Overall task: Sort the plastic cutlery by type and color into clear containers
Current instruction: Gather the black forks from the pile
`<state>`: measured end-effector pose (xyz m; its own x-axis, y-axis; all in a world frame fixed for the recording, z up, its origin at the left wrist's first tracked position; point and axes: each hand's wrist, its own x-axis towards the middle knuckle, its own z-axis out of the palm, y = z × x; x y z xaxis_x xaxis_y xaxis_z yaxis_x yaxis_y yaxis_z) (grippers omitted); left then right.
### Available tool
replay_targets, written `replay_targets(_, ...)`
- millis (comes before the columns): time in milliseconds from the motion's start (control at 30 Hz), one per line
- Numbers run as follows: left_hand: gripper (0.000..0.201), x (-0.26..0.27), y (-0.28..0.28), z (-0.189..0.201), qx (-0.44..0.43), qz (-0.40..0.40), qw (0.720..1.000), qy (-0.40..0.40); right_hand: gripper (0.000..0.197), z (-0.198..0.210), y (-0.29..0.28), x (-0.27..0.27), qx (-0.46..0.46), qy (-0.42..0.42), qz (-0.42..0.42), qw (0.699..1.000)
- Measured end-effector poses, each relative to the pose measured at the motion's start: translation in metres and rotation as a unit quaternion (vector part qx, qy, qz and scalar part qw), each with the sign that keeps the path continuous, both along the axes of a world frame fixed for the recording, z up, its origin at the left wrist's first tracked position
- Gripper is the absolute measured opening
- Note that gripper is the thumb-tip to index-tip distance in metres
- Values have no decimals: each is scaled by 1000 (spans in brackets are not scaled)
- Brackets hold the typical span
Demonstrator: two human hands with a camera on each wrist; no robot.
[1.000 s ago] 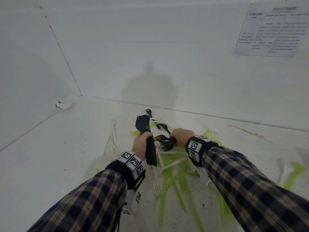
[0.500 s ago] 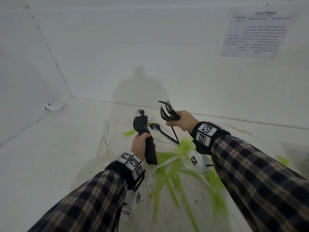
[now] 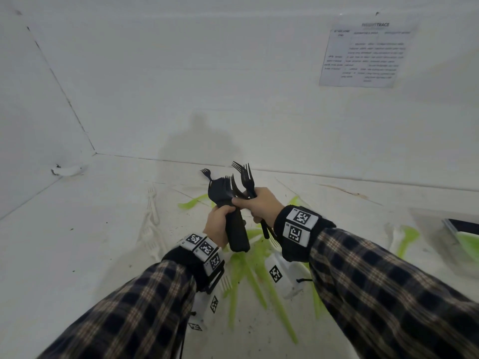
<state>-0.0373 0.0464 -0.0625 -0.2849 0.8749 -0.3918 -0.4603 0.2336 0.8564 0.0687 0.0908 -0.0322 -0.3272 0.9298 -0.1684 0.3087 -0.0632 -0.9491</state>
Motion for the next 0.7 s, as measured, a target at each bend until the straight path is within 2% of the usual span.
replay_targets(100,20,2,-5,0,-14,-6,1000,-20,15,-2,-7,3,2,1,-4,1000)
replay_targets(200,8,7,-13,2,10,-29,999,-14,14,0,-12,6,-7,-1,1,1000)
replay_targets(333,2,13,-16,1,21,-23,999,16,7,6,-18,7,-76,72,-16,994)
replay_targets(400,6,16,-15,-2,22,9,1000,17,9,6,-19,9,-78,89,-19,993)
replay_targets(467,11,20,-15,-2,29,47,998,9,9,4,-21,10,-50,71,-1,996)
replay_targets(567,32,24,-17,0,30,73,997,2,12,-1,-28,11,-11,48,18,999)
replay_targets(633,45,22,-16,0,26,54,998,12,16,-4,-32,12,15,37,10,999)
replay_targets(700,50,20,-17,0,20,-6,1000,21,16,-9,-34,13,37,33,-7,999)
